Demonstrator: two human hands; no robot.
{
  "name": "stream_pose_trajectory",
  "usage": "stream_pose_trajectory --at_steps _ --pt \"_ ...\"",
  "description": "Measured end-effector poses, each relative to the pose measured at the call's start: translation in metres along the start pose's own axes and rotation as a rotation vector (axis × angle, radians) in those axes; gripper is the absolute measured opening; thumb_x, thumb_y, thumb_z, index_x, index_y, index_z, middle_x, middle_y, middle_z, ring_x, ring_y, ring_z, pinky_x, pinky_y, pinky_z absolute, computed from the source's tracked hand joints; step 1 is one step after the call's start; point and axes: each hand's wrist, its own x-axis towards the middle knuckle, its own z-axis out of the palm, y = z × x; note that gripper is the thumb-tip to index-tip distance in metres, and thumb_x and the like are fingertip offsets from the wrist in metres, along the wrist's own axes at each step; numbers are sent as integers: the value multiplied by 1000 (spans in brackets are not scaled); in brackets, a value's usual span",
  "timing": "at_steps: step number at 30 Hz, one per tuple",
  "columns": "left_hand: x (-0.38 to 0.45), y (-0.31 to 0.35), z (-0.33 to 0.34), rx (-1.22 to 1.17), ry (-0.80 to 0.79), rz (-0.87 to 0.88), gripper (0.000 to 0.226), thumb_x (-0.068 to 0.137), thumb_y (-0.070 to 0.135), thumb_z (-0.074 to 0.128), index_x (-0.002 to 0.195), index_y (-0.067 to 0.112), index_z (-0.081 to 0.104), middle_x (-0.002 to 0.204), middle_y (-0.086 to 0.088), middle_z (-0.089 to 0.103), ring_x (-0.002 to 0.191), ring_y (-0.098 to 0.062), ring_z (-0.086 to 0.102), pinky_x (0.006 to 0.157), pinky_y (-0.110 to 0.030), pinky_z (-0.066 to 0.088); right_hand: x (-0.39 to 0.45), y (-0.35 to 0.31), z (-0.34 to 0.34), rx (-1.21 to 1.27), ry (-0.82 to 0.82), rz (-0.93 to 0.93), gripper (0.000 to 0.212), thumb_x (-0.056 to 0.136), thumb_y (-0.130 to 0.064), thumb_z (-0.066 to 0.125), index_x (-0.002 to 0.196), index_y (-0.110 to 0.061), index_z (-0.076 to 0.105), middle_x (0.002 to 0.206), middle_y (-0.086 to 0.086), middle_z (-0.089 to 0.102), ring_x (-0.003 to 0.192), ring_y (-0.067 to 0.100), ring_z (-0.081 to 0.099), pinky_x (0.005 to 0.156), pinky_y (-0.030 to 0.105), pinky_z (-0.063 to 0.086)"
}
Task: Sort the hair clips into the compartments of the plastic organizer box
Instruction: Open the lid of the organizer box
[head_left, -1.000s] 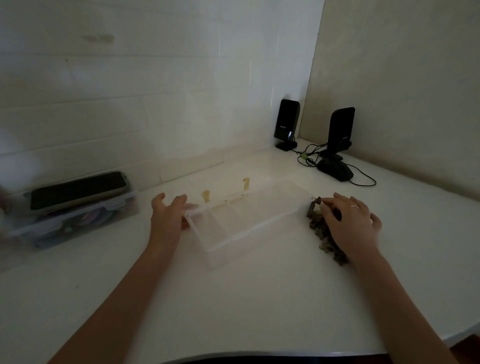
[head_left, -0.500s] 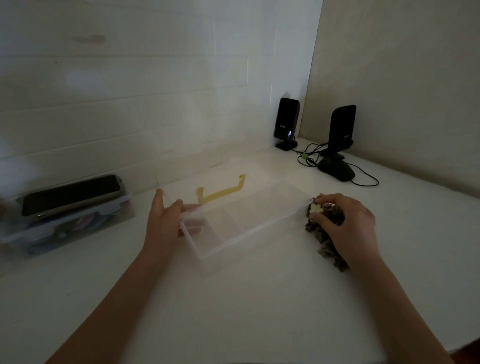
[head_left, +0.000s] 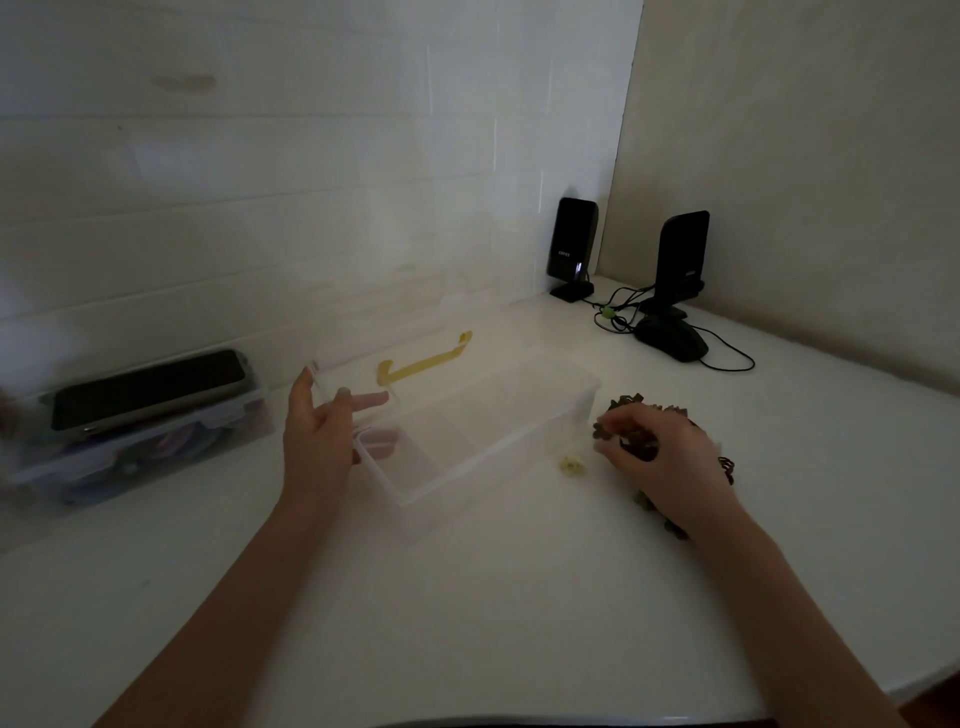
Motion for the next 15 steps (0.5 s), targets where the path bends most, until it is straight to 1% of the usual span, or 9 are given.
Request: stream_pose_trajectory --at_steps 1,3,4,6,8,10,12,13,15 --pt "1 0 0 2 0 -2 48 101 17 39 146 24 22 98 -3 70 53 -13 67 47 -28 56 1 -1 0 -35 14 -37 14 80 -40 68 94 -37 66 81 -26 59 85 6 58 87 39 47" --pt "1 0 0 -3 0 -7 46 101 17 39 145 23 24 95 -1 70 51 -13 66 47 -28 56 1 -2 -2 -80 20 -117 14 78 -48 67 89 -40 66 77 -26 59 84 3 53 92 37 40" --pt "2 0 1 -10 -3 -12 45 101 17 39 144 22 25 95 -1 70 50 -13 66 47 -28 56 1 -4 -2 -112 -17 -148 16 76 -52 65 89 -42 66 78 -25 58 85 1 51 95 35 34" --pt "4 -1 0 -29 -10 -40 42 101 19 41 141 21 29 94 -1 70 51 -14 67 47 -28 57 1 -9 2 -195 -123 -175 25 76 -57 63 97 -44 65 84 -27 57 95 0 47 99 31 22" --pt "6 -4 0 -56 -14 -85 40 100 22 43 138 15 34 94 -2 71 52 -15 68 49 -28 57 3 -12 6 -263 -177 -179 28 79 -55 61 104 -43 63 91 -27 55 101 2 43 101 33 18" --pt "7 -6 0 -85 -14 -138 40 100 25 45 135 7 40 96 -6 72 56 -17 69 52 -29 58 4 -15 7 -259 -170 -187 24 80 -51 63 102 -42 62 88 -27 53 97 3 43 102 34 19" --pt "10 -7 0 -106 -5 -203 35 98 26 49 123 3 50 101 -14 71 66 -19 70 57 -29 59 4 -14 7 -183 -154 -209 22 78 -42 69 97 -38 60 82 -28 50 90 4 46 101 34 25" --pt "11 -6 0 -133 3 -251 30 96 27 52 115 5 55 104 -17 70 70 -21 70 60 -30 60 3 -13 7 -119 -143 -229 22 76 -36 73 94 -36 58 82 -27 51 87 4 48 97 34 32" --pt "13 -1 -1 -217 7 -376 23 92 32 57 103 12 56 101 -19 68 71 -23 69 59 -29 59 2 -12 6 50 -120 -239 25 74 -26 76 86 -34 55 82 -19 57 84 5 54 83 30 45"
